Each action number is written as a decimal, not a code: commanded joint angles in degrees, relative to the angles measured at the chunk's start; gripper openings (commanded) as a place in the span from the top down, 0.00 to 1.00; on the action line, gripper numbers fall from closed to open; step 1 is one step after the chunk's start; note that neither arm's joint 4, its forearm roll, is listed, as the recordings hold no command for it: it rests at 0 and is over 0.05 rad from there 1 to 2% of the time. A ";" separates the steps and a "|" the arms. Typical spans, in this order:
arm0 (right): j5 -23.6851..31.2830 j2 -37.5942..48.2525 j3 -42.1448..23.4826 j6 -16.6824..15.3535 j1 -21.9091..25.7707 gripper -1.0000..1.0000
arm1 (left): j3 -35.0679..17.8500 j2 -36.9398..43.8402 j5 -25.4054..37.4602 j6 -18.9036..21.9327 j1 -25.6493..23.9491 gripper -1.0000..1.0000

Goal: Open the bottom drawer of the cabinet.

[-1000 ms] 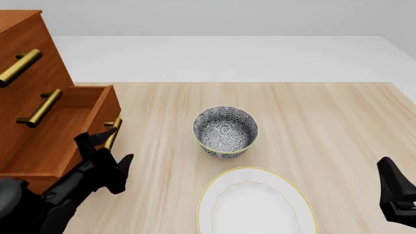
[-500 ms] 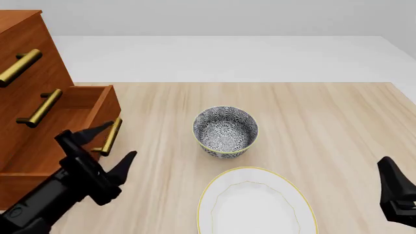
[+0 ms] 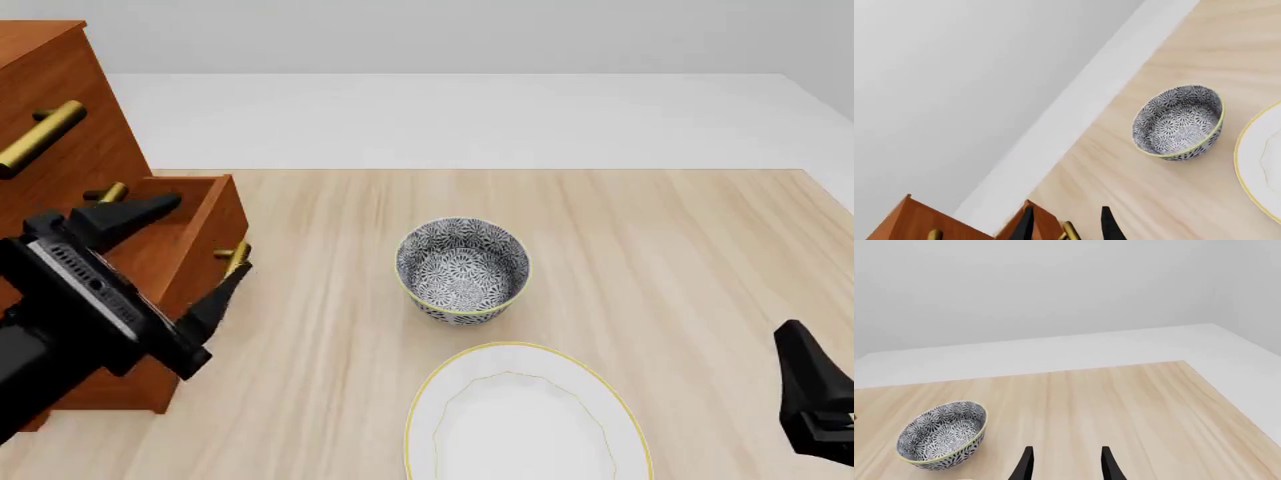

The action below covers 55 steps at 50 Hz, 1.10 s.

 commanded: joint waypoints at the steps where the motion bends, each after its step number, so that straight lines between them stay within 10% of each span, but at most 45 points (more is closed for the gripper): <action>1: -0.30 0.00 0.00 -0.06 0.47 0.00 | -7.65 -5.47 14.23 -6.97 1.60 0.00; 26: -0.47 0.00 0.00 -0.34 1.45 0.00 | -20.51 -3.06 37.69 -30.90 9.00 0.00; 55: -0.45 0.00 0.00 -0.08 1.60 0.00 | -19.50 5.21 36.02 -37.39 20.47 0.00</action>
